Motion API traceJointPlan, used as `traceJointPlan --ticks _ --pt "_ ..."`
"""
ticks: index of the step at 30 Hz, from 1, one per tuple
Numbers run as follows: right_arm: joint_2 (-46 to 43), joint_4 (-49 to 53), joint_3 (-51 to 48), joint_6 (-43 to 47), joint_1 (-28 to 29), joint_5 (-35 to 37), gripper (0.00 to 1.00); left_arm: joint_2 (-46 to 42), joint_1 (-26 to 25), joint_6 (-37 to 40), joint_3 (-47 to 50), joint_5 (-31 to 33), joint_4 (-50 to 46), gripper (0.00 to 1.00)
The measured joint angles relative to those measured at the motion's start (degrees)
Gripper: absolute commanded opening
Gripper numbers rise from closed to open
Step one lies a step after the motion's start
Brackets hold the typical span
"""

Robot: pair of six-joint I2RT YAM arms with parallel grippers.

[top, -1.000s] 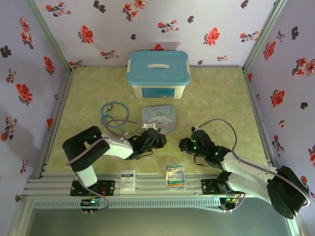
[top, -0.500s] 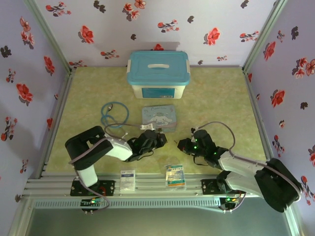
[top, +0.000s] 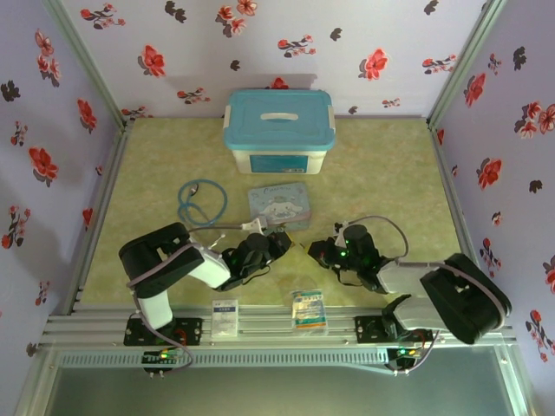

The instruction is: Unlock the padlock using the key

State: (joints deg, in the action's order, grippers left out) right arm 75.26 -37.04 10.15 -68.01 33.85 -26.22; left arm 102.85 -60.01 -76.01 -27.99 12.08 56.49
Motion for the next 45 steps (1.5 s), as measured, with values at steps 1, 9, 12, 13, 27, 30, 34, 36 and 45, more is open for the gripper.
traceJointPlan --ticks 1,9,12,13,27,30,34,36,45 --pt "1.42 -1.84 -0.11 -0.87 0.0 -0.39 0.0 0.39 0.0 -0.52 0.13 0.02 0.81 0.0" --pt "7.72 -12.11 -0.46 -4.66 0.0 -2.58 0.0 2.21 -0.17 -2.97 0.79 1.49 5.75 0.0" --pt "9.86 -15.3 -0.68 -5.55 0.0 -2.82 0.0 2.64 -0.17 -3.28 0.85 2.23 6.38 0.0" --pt "10.71 -16.76 -0.9 -5.92 0.0 -2.95 0.0 2.97 -0.17 -3.28 0.85 2.49 6.91 0.0" --pt "23.19 -38.03 -4.35 -11.65 -0.28 -4.13 0.0 4.2 -0.44 -3.15 0.83 4.02 9.09 0.0" --pt "25.16 -40.7 -4.55 -12.2 -0.28 -4.28 0.0 4.24 -0.44 -3.1 0.83 4.07 9.09 0.0" --pt "25.46 -42.03 -5.03 -12.17 -0.28 -4.33 0.0 4.24 -0.42 -3.02 0.83 4.07 9.11 0.0" --pt "24.74 -41.62 -5.46 -12.13 -0.26 -4.68 0.0 4.24 -0.35 -3.08 0.81 4.07 9.14 0.0" --pt "23.41 -37.62 -5.53 -11.89 -0.2 -5.75 0.0 5.11 -0.31 -3.19 -0.31 4.46 9.14 0.0"
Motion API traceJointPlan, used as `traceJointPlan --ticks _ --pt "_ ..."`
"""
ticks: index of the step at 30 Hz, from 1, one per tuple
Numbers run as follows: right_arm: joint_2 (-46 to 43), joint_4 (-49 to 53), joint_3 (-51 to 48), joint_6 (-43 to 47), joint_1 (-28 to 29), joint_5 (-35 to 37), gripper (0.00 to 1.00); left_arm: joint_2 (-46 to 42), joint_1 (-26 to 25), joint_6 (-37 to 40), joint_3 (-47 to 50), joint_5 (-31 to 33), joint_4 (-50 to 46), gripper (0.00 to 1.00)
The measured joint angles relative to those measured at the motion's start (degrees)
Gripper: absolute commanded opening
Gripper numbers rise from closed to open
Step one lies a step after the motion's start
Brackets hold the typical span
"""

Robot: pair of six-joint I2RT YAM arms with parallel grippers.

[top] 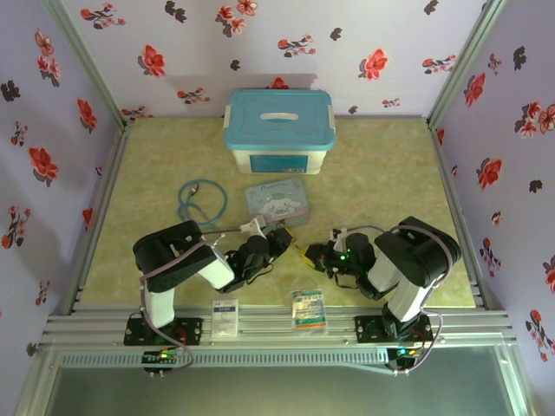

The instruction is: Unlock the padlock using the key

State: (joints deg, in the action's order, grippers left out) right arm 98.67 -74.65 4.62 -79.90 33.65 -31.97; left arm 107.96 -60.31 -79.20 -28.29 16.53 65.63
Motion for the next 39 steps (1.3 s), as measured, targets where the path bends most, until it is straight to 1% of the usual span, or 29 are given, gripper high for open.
traceJointPlan --ticks 12,22,30,39 --pt "1.11 -2.25 -0.02 -0.24 0.15 -0.02 0.0 0.61 0.0 0.02 -0.22 0.04 0.81 0.0" --pt "1.33 -2.27 1.4 -0.26 0.13 0.0 0.0 1.07 0.0 0.0 -0.22 0.02 1.7 0.0" --pt "0.85 -2.23 1.62 -0.26 0.13 -0.02 0.0 2.21 0.22 0.0 -0.22 0.04 4.17 0.0" --pt "0.66 -2.1 1.86 -0.26 -0.46 -0.24 0.0 2.23 0.33 0.0 -0.28 0.04 4.22 0.0"
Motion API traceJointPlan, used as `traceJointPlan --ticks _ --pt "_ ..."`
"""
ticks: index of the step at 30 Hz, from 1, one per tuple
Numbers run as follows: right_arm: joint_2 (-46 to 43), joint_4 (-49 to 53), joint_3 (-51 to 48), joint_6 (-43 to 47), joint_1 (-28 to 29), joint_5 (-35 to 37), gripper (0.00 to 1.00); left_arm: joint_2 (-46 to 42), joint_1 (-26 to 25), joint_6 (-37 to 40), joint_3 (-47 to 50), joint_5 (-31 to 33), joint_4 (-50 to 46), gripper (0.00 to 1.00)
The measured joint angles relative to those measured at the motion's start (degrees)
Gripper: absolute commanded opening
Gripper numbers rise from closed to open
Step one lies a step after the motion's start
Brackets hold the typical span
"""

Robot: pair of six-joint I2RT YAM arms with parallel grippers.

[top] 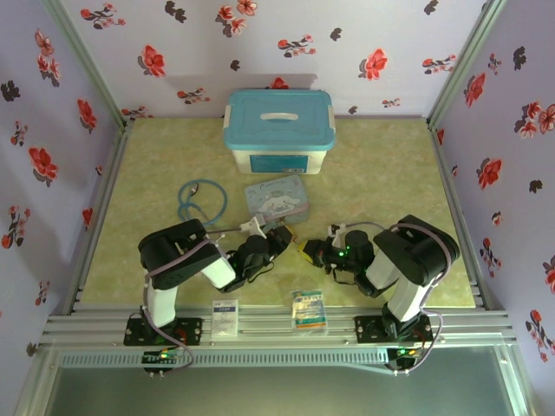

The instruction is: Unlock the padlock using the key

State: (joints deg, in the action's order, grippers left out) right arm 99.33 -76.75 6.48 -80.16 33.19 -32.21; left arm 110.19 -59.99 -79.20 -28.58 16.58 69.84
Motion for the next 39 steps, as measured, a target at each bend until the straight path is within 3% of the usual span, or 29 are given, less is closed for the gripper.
traceJointPlan --ticks 28,39 --pt "0.11 0.96 1.09 2.51 -0.94 -0.26 0.0 -0.52 -0.07 -1.14 -0.94 0.87 -1.99 0.0" --pt "-8.24 14.75 3.56 12.68 -4.39 -4.55 0.0 -2.54 -0.11 -2.01 -1.51 1.03 -3.45 0.0"
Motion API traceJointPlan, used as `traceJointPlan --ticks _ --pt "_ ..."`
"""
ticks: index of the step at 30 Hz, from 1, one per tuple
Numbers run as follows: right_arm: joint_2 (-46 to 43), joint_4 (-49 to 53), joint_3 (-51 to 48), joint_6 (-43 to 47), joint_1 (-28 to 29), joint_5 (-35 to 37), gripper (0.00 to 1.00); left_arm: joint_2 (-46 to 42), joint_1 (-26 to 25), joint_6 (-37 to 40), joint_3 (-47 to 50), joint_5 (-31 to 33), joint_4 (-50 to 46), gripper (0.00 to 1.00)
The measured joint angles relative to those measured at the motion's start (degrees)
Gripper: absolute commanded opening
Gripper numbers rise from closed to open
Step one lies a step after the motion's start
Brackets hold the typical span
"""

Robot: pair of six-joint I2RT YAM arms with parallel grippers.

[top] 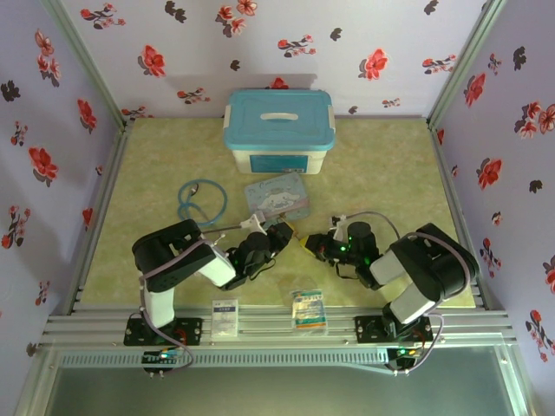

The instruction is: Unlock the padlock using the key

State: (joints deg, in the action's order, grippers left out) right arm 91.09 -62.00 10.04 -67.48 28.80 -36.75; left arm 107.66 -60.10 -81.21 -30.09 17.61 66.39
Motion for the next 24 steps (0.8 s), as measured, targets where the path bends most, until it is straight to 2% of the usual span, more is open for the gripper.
traceJointPlan --ticks 6,12,21,24 --pt "4.92 -4.79 0.33 -3.02 -1.97 -4.55 0.0 0.0 0.0 -0.11 -0.17 -0.07 -1.07 0.0" --pt "4.96 -4.26 0.33 -2.91 -2.01 -4.92 0.0 0.07 0.0 -0.42 -0.28 -0.31 -1.75 0.01" --pt "-10.91 19.04 2.12 4.9 1.51 3.76 0.0 0.85 -0.02 -1.44 -1.29 -1.79 -1.79 0.05" --pt "-12.37 22.99 3.06 6.23 1.53 4.42 0.0 1.14 -0.09 -1.49 -1.49 -2.14 -1.51 0.05"
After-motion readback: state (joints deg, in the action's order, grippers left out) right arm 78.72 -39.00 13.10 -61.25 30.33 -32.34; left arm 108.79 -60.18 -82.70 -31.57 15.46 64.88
